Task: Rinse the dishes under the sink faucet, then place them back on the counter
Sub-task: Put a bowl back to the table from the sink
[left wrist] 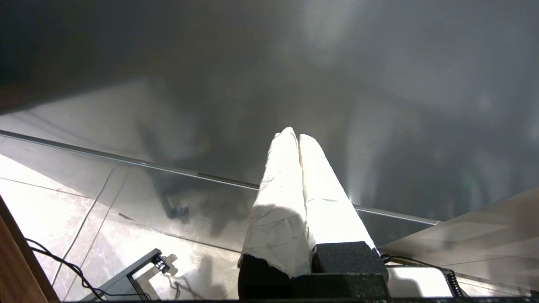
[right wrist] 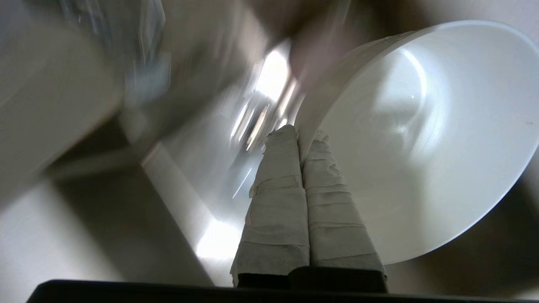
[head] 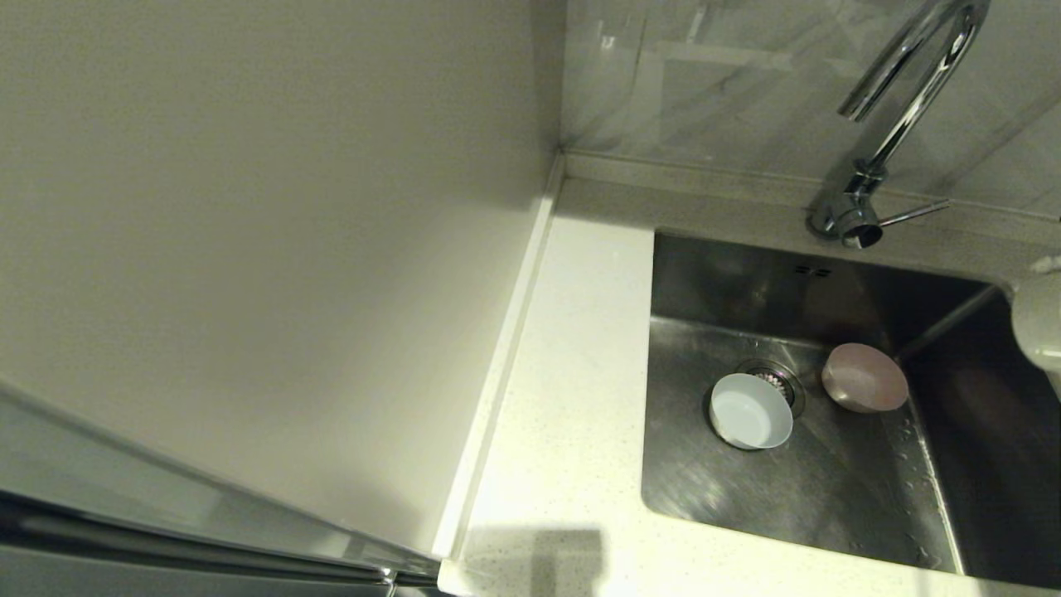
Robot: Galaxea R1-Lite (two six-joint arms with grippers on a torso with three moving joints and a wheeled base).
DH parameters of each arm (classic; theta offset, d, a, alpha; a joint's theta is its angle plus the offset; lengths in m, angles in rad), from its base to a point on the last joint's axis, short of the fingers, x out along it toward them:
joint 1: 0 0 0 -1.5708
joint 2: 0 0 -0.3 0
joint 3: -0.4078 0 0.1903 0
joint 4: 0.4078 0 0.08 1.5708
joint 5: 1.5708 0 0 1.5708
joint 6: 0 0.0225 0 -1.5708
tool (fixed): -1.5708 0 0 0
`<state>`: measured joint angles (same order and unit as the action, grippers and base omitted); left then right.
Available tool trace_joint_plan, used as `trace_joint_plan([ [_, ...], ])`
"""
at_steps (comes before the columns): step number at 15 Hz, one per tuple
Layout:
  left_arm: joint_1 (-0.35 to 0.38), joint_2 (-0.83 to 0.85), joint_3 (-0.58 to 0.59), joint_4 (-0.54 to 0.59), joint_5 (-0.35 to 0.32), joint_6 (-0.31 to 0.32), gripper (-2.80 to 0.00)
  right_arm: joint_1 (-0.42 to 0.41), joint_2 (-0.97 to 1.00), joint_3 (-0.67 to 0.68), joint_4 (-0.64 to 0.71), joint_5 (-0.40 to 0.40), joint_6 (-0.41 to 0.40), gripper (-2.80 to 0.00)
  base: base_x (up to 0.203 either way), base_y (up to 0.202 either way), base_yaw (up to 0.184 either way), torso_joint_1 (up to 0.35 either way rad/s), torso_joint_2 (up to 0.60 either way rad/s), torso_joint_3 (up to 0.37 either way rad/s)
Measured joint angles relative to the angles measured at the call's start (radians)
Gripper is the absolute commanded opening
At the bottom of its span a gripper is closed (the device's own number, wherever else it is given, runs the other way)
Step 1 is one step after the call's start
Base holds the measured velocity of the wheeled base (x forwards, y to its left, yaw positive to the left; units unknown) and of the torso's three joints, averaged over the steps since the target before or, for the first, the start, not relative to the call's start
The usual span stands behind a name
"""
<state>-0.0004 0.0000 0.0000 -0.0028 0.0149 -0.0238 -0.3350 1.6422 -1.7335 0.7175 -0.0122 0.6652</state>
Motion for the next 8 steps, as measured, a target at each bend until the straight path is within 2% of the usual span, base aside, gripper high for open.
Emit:
trace_joint_plan([
  [2, 0.000, 0.000, 0.000, 0.000, 0.000, 0.000, -2.80, -0.009, 0.035, -0.031, -0.183, -0.160, -0.234, -2.80, 0.000, 0.000, 0.000, 0.000, 0.00, 0.000],
  [4, 0.000, 0.000, 0.000, 0.000, 0.000, 0.000, -2.80, -0.013, 0.094, -0.055, -0.357, -0.235, -0.420, -2.80, 0.000, 0.000, 0.000, 0.000, 0.00, 0.000],
  [6, 0.000, 0.000, 0.000, 0.000, 0.000, 0.000, -2.80, -0.014, 0.167, -0.101, -0.447, -0.282, -0.537, -2.80, 0.000, 0.000, 0.000, 0.000, 0.00, 0.000],
  [8, 0.000, 0.000, 0.000, 0.000, 0.000, 0.000, -2.80, -0.028, 0.239, -0.165, -0.461, -0.350, -0.571, -2.80, 0.000, 0.000, 0.000, 0.000, 0.00, 0.000],
])
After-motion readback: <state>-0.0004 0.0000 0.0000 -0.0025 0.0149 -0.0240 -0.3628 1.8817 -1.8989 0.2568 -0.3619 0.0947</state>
